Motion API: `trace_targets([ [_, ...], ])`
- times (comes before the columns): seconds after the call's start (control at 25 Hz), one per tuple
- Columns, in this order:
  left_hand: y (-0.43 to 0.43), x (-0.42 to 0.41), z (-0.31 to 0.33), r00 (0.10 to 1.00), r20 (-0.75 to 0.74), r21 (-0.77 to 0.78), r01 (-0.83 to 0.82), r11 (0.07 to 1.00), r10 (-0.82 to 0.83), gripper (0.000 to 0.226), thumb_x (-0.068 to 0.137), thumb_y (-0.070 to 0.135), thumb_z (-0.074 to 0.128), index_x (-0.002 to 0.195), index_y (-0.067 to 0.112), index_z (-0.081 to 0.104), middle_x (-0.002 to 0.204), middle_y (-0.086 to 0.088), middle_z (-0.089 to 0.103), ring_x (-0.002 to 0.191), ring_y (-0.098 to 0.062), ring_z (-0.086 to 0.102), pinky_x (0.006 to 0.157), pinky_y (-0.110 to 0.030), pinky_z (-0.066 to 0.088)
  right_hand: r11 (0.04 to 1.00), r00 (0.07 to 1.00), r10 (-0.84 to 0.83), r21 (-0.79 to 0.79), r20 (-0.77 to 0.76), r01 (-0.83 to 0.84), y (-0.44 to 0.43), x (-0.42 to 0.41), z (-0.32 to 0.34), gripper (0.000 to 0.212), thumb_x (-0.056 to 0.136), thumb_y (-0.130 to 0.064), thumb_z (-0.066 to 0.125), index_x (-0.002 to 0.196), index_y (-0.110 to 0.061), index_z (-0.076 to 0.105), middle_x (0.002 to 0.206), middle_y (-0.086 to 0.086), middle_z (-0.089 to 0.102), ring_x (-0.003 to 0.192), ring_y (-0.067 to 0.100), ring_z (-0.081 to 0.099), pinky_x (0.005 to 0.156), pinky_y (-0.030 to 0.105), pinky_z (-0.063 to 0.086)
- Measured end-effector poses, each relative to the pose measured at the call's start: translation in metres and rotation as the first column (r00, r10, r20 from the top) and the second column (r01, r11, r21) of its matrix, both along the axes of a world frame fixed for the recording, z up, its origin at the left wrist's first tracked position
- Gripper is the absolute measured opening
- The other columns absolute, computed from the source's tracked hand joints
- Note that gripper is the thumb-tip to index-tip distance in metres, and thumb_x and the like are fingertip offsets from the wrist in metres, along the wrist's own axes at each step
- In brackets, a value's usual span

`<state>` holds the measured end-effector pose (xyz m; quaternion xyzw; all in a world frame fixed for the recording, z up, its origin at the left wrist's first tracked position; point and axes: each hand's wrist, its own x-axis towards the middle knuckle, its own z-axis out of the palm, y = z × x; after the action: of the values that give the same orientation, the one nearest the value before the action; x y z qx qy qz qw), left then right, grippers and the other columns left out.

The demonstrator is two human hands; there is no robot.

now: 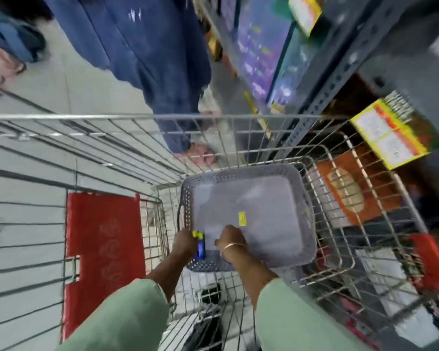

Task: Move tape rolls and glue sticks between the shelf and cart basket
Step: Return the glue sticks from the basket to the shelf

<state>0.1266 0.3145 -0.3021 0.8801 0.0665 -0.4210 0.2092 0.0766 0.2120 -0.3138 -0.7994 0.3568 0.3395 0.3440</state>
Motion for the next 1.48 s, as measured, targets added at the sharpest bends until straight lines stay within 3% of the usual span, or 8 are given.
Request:
trace_targets([
  [0.32, -0.003, 0.008, -0.045, 0.982, 0.108, 0.039, 0.15, 0.988, -0.153, 0.022, 0.082, 0.0, 0.052, 0.098, -0.013, 0.061, 0.109, -0.035, 0.063, 0.104, -0.045, 0.06, 0.085, -0.045, 0.05, 0.986, 0.992, 0.099, -0.14, 0.08, -0.087, 0.039, 0.007, -0.046, 0.025, 0.094, -0.012, 0.043, 0.11, -0.005, 0.061, 0.117, 0.018, 0.066, 0.112, 0.033, 0.061, 0.093, 0.038, 0.049],
  [0.6, -0.014, 0.006, -0.046, 0.99, 0.108, 0.046, 0.09, 0.995, -0.095, 0.034, 0.087, 0.024, 0.059, 0.104, -0.006, 0.062, 0.114, -0.03, 0.063, 0.107, -0.04, 0.06, 0.084, -0.042, 0.05, 0.983, 0.993, 0.064, -0.18, 0.096, -0.046, 0.013, 0.005, -0.033, 0.025, 0.086, -0.011, 0.058, 0.108, 0.0, 0.062, 0.117, 0.023, 0.065, 0.111, 0.037, 0.06, 0.089, 0.04, 0.051],
  [0.72, -0.019, 0.006, -0.015, 0.985, 0.106, 0.051, 0.129, 0.99, -0.134, 0.046, 0.085, 0.034, 0.061, 0.102, -0.009, 0.061, 0.112, -0.032, 0.063, 0.105, -0.042, 0.06, 0.084, -0.043, 0.051, 0.975, 0.991, -0.03, -0.213, 0.131, 0.058, -0.019, 0.0, -0.001, 0.028, 0.084, -0.013, 0.062, 0.108, -0.001, 0.06, 0.117, 0.023, 0.064, 0.11, 0.038, 0.06, 0.088, 0.04, 0.051],
  [0.84, -0.039, 0.012, 0.034, 0.978, 0.143, -0.017, 0.153, 0.988, -0.149, 0.031, 0.081, 0.017, 0.063, 0.097, -0.01, 0.06, 0.109, -0.033, 0.063, 0.103, -0.042, 0.06, 0.082, -0.041, 0.05, 0.951, 0.971, -0.124, -0.256, 0.203, 0.175, -0.052, -0.002, 0.045, 0.031, 0.084, -0.018, 0.061, 0.11, -0.002, 0.054, 0.116, 0.024, 0.062, 0.108, 0.039, 0.059, 0.084, 0.042, 0.051],
  [0.96, -0.077, 0.009, 0.087, 0.949, 0.255, -0.219, 0.246, 0.944, -0.188, 0.013, 0.072, 0.019, 0.059, 0.069, 0.008, 0.053, 0.098, -0.034, 0.065, 0.096, -0.043, 0.061, 0.075, -0.041, 0.048, 0.914, 0.927, -0.171, -0.297, 0.334, 0.276, -0.087, -0.011, 0.106, 0.029, 0.084, -0.019, 0.059, 0.107, -0.001, 0.053, 0.112, 0.025, 0.063, 0.105, 0.039, 0.059, 0.079, 0.041, 0.05],
  [1.04, -0.108, -0.007, 0.115, 0.915, 0.367, -0.382, 0.312, 0.87, -0.167, 0.013, 0.065, 0.025, 0.05, 0.06, 0.015, 0.043, 0.082, -0.032, 0.067, 0.082, -0.041, 0.064, 0.069, -0.043, 0.047, 0.856, 0.85, -0.228, -0.318, 0.475, 0.407, -0.111, -0.03, 0.149, 0.024, 0.083, -0.017, 0.06, 0.102, -0.003, 0.056, 0.106, 0.026, 0.065, 0.101, 0.04, 0.06, 0.077, 0.042, 0.049],
  [1.24, -0.182, -0.102, 0.22, 0.819, 0.573, -0.65, 0.455, 0.608, 0.0, 0.013, 0.079, 0.012, 0.06, 0.085, 0.003, 0.054, 0.068, -0.016, 0.058, 0.065, -0.027, 0.052, 0.062, -0.038, 0.038, 0.545, 0.468, -0.236, -0.282, 0.852, 0.789, -0.169, -0.132, 0.261, 0.015, 0.077, -0.019, 0.062, 0.083, -0.007, 0.056, 0.084, 0.021, 0.069, 0.083, 0.04, 0.063, 0.062, 0.043, 0.046],
  [1.48, -0.264, -0.275, 0.31, 0.758, 0.637, -0.726, 0.651, 0.22, -0.14, 0.011, 0.073, 0.017, 0.056, 0.079, 0.011, 0.05, 0.068, -0.021, 0.06, 0.064, -0.035, 0.057, 0.063, -0.04, 0.047, 0.139, 0.059, -0.087, -0.046, 0.994, 0.989, -0.212, -0.35, 0.354, 0.01, 0.073, -0.009, 0.062, 0.081, -0.006, 0.058, 0.071, 0.014, 0.063, 0.064, 0.021, 0.061, 0.064, 0.032, 0.048],
])
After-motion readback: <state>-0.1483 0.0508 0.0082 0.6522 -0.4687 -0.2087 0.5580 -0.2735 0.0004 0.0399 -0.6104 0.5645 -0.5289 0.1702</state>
